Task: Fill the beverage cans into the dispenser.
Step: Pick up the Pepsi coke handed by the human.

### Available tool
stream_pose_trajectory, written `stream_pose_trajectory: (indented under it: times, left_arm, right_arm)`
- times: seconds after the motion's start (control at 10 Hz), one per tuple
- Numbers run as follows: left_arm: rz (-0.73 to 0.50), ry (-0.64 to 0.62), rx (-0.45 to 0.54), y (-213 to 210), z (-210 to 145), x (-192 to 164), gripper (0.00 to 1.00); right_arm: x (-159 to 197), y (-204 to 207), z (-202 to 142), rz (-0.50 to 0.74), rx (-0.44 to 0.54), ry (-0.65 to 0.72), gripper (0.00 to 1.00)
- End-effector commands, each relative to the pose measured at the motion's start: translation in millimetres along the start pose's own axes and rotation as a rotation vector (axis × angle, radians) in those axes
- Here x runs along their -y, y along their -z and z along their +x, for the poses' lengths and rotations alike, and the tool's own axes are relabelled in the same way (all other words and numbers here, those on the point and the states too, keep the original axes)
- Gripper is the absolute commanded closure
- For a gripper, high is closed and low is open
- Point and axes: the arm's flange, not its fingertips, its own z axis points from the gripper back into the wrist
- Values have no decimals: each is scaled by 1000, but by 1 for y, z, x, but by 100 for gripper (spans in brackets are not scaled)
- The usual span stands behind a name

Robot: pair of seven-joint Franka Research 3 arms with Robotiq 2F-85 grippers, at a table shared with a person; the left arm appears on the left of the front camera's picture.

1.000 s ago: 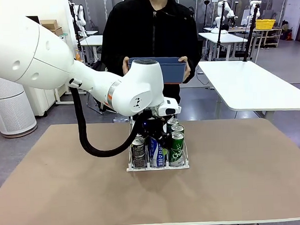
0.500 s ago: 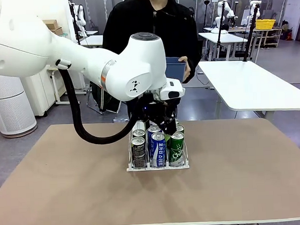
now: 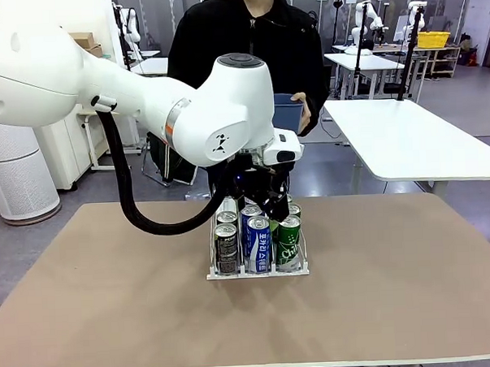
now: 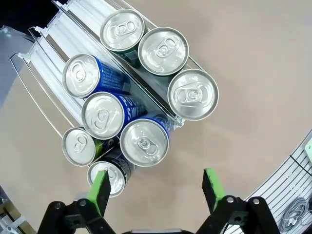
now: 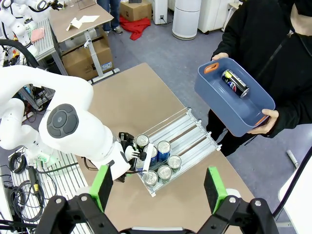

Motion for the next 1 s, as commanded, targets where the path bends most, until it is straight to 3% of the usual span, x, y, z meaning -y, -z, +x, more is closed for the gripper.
stream_pose_trajectory:
  times: [0.0, 0.3, 0.5, 0.7, 0.9]
  left_arm:
    - [-17, 3, -2, -1, 1, -3, 0]
    - [-2, -1, 0, 1, 2, 0, 0]
    - [-42, 131, 61, -43, -14, -5, 0]
    - [-123, 144, 163, -79, -36, -25, 0]
    - [-153, 218, 182, -110, -61, -43, 0]
  right_arm:
    - [0, 0, -2, 1, -2, 0, 0]
    - [0, 0, -2, 1, -2, 0, 0]
    - [0, 0, -2, 1, -2, 0, 0]
    - [0, 0, -2, 1, -2, 0, 0]
    - [0, 0, -2, 1, -2, 0, 0]
